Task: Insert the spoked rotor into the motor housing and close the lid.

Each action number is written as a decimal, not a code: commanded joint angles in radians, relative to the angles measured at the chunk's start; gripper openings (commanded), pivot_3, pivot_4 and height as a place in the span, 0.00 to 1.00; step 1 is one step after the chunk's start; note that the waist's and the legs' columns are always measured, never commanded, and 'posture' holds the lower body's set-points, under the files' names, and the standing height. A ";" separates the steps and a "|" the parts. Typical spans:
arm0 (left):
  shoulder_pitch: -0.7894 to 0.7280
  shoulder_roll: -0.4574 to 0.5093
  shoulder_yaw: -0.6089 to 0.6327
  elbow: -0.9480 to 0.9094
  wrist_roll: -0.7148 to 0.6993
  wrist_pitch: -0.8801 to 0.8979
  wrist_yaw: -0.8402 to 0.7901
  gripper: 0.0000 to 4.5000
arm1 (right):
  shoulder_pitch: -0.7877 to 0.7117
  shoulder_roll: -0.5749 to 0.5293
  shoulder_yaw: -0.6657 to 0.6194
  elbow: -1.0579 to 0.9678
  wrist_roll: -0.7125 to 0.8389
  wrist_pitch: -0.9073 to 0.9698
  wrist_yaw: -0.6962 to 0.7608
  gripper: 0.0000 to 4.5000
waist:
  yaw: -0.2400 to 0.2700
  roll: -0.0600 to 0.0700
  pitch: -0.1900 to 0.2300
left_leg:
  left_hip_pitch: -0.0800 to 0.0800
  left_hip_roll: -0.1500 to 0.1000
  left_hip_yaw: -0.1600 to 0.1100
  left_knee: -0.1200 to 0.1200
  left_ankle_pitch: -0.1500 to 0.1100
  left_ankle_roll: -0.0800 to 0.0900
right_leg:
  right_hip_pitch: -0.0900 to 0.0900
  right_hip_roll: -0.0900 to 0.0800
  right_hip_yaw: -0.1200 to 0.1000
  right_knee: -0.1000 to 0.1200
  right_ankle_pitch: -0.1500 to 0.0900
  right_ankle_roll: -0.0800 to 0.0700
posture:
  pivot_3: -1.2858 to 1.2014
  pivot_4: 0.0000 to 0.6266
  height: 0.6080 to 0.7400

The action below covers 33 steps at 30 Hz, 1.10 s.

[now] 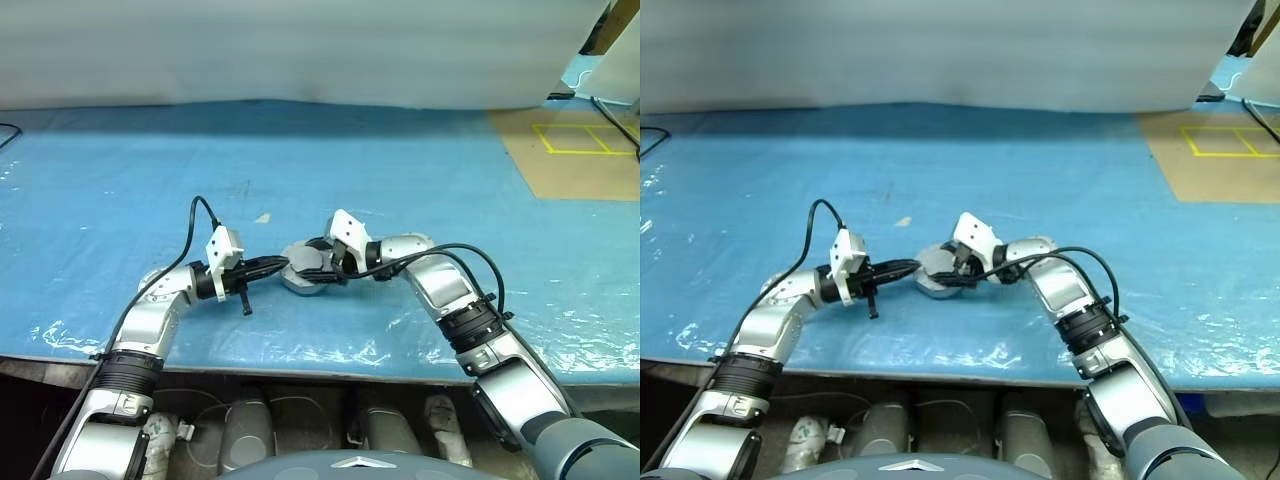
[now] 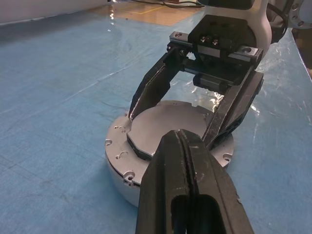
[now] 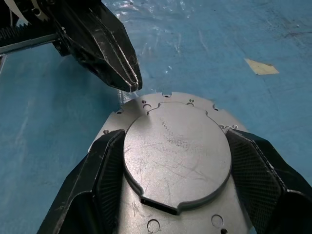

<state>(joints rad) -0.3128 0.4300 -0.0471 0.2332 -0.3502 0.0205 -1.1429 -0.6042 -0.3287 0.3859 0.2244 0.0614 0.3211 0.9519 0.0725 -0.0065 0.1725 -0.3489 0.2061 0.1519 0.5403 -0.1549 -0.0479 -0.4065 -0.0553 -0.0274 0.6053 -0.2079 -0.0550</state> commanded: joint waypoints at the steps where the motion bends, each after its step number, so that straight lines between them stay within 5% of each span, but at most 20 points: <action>1: -0.003 0.009 0.012 -0.030 -0.014 0.002 -0.004 0.00 | 0.030 -0.031 0.032 0.097 -0.100 -0.048 -0.062 0.65 | -0.001 0.000 0.000 | 0.000 0.000 0.000 0.000 0.000 0.000 | -0.001 0.000 0.000 0.000 0.000 0.000 | 0.52 0.24 1.00; 7: -0.004 0.014 0.013 -0.048 -0.016 0.021 0.000 0.00 | 0.011 -0.003 0.029 0.149 -0.115 -0.098 -0.106 0.65 | -0.001 0.000 0.000 | 0.000 0.000 0.000 0.000 0.000 0.000 | 0.000 0.000 0.000 0.000 0.000 0.000 | 0.52 0.24 1.00; 21: -0.047 -0.014 0.116 -0.088 -0.161 0.128 0.038 0.00 | 0.007 0.069 -0.070 0.041 0.060 0.352 -0.067 0.65 | -0.001 -0.001 -0.001 | 0.000 0.000 0.000 -0.005 0.000 0.000 | -0.002 0.001 0.000 -0.002 -0.002 0.000 | 0.52 0.24 1.00; 33: 0.044 0.112 0.119 -0.120 -0.180 0.158 -0.113 0.00 | 0.049 0.080 -0.084 -0.019 0.070 0.133 -0.075 0.65 | -0.004 -0.001 -0.001 | -0.007 0.000 0.002 -0.011 -0.001 -0.001 | -0.010 0.001 0.001 -0.005 -0.004 0.000 | 0.52 0.24 1.00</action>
<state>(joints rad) -0.2817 0.5223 0.0770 0.1495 -0.5262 0.2004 -1.2139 -0.5681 -0.2603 0.2871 0.1842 0.1345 0.4460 0.8826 0.0684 -0.0077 0.1714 -0.3569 0.2058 0.1542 0.5292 -0.1554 -0.0492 -0.4177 -0.0541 -0.0266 0.6004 -0.2118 -0.0549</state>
